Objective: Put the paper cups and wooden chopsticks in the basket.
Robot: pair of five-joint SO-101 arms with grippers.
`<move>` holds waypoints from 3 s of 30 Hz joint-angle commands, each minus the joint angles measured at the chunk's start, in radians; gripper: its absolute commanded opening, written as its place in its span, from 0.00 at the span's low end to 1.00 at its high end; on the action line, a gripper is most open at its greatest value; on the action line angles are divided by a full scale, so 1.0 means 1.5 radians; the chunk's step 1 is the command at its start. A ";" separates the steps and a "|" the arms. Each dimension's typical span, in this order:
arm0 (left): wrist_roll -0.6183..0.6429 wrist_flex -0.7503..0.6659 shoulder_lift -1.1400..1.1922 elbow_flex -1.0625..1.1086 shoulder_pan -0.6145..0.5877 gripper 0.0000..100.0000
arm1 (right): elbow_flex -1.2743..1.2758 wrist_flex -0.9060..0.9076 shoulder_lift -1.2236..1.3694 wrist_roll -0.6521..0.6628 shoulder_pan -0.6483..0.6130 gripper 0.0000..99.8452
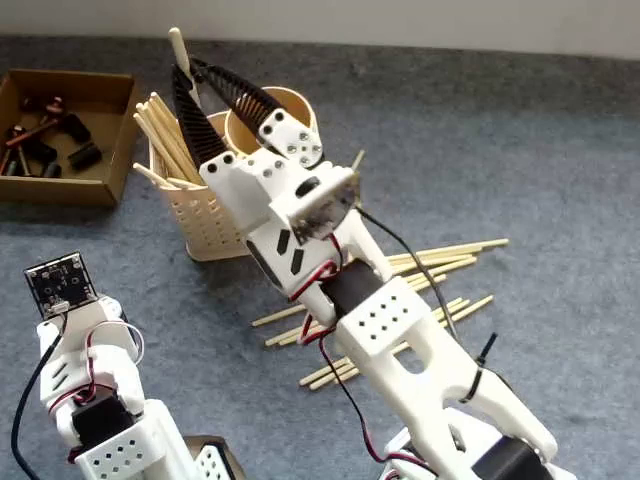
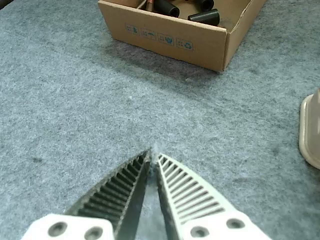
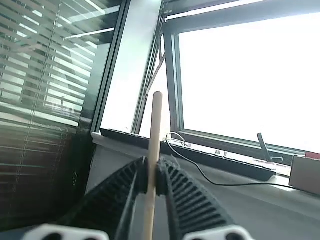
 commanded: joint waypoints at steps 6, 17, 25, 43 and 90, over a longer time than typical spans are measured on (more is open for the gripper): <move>0.003 -0.016 -0.007 -0.027 -0.005 0.01 | 0.001 -0.013 0.096 0.015 0.039 0.01; 0.002 -0.016 -0.007 -0.027 -0.005 0.01 | 0.112 -0.017 0.128 -0.028 0.043 0.01; 0.002 -0.016 -0.007 -0.027 -0.005 0.01 | 0.110 0.058 0.125 -0.088 0.046 0.09; 0.002 -0.016 -0.007 -0.026 -0.005 0.01 | 0.107 0.459 -0.234 -0.089 0.046 0.14; 0.001 -0.018 -0.007 -0.019 -0.005 0.01 | 0.156 1.075 -0.239 -0.320 0.417 0.13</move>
